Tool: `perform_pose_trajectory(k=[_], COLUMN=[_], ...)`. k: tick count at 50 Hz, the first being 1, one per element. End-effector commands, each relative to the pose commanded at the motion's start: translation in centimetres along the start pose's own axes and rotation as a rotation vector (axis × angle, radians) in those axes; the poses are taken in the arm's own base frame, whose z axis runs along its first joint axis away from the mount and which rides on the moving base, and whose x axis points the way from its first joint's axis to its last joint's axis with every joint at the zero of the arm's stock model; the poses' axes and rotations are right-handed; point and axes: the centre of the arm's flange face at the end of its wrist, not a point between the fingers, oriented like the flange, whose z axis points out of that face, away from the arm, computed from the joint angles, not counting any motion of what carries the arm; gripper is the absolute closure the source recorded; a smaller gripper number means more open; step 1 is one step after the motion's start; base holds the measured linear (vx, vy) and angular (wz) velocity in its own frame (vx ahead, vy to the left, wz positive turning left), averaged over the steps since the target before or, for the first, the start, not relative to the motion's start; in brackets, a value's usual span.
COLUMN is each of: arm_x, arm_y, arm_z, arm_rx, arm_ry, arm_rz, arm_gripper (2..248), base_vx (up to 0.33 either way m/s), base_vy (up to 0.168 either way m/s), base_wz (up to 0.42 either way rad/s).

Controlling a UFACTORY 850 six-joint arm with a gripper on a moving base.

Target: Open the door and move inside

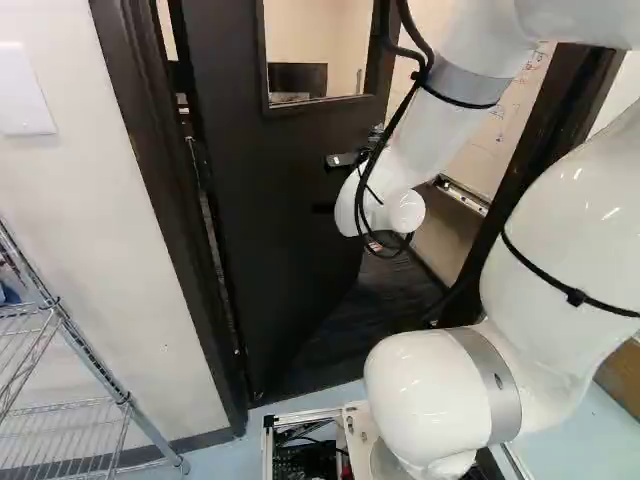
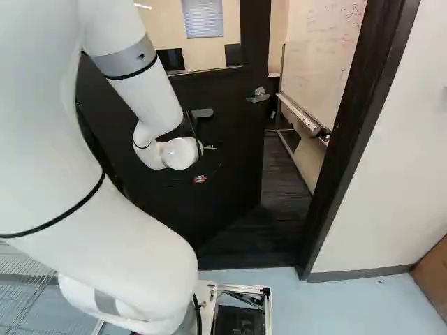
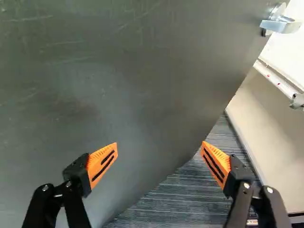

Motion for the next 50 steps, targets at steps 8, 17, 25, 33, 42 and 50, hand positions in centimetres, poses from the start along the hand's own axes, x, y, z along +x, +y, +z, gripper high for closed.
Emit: perform_pose_trajectory(k=[8,17,25,33,42,50], arm_x=[0.0,0.0,0.0,0.0,0.13,0.41], arm_y=[0.0,0.0,0.0,0.0,0.05,0.21], arm_z=[0.0,0.0,0.0,0.0,0.24,0.8], arm_rx=[0.0,0.0,0.0,0.0,-0.001,-0.007], arm_ry=[0.0,0.0,0.0,0.0,0.0,0.0], arm_rz=[0.0,0.0,0.0,0.0,0.001,0.008], arm_gripper=[3,3,3,3,3,3], base_vx=[0.076,0.054,0.0,0.0,0.0,0.0], base_vy=[0.029,0.02,0.0,0.0,0.0,0.0], base_wz=[-0.008,0.002,0.0,0.0,0.0,0.0])
